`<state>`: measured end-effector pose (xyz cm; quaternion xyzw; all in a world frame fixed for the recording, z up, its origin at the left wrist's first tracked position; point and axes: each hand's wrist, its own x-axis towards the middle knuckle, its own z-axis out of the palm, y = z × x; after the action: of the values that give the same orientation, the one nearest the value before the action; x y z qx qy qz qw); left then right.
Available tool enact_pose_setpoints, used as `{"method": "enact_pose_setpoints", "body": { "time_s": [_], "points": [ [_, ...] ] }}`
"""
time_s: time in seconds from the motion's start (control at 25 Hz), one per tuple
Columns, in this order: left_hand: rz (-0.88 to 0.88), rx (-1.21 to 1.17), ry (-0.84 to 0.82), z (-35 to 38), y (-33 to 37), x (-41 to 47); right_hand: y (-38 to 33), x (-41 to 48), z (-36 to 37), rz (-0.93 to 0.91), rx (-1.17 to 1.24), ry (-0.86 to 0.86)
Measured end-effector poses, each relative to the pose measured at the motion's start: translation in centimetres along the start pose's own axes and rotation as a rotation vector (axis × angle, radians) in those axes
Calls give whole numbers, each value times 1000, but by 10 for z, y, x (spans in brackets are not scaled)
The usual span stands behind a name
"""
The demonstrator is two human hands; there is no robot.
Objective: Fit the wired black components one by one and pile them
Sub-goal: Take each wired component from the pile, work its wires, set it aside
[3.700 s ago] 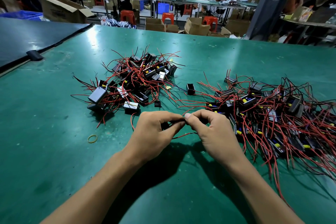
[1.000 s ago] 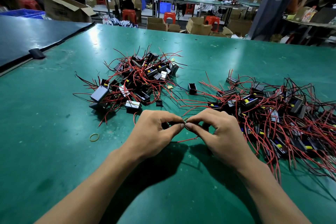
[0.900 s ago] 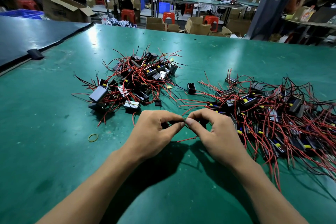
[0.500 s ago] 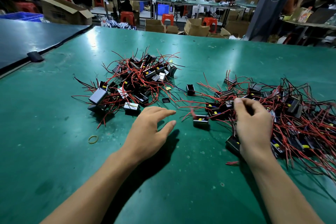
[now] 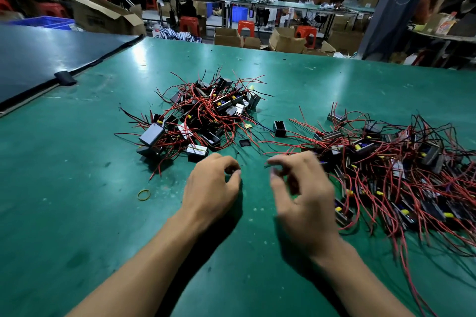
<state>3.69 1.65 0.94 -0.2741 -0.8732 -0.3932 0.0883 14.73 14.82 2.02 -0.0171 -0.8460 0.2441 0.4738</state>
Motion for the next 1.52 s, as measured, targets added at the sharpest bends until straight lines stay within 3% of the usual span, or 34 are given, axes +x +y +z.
{"method": "enact_pose_setpoints", "body": {
  "time_s": [0.08,0.24,0.36,0.56,0.68,0.84,0.96,1.04,1.16,1.36,1.44,1.52],
  "points": [
    [-153,70,111,-6,-7,5,0,-6,10,-67,-91,-142],
    [-334,187,172,-16,-24,15,-1,-8,9,-163,-144,-219],
    [-336,213,148,-16,-29,18,-11,-17,15,-220,-107,-415],
    [-234,273,38,-19,-29,17,1,-13,30,33,-139,-745],
    [-178,238,11,-18,-21,11,27,3,41,164,-227,-756],
    [-124,149,-10,-12,-11,1,51,24,46,386,-386,-614],
    [-112,61,11,-5,-2,-1,53,23,52,361,-447,-529],
    [-99,-58,13,-3,2,-3,48,24,54,337,-268,-414],
    [-40,-241,-53,-3,5,-2,32,28,61,584,144,-319],
    [-120,-429,-38,-6,17,-2,20,63,55,1205,704,-449],
    [-136,-549,25,-12,22,-2,21,67,49,1260,787,-541],
    [-64,-594,190,-22,26,-1,17,62,51,1212,829,-627]
  ]
}}
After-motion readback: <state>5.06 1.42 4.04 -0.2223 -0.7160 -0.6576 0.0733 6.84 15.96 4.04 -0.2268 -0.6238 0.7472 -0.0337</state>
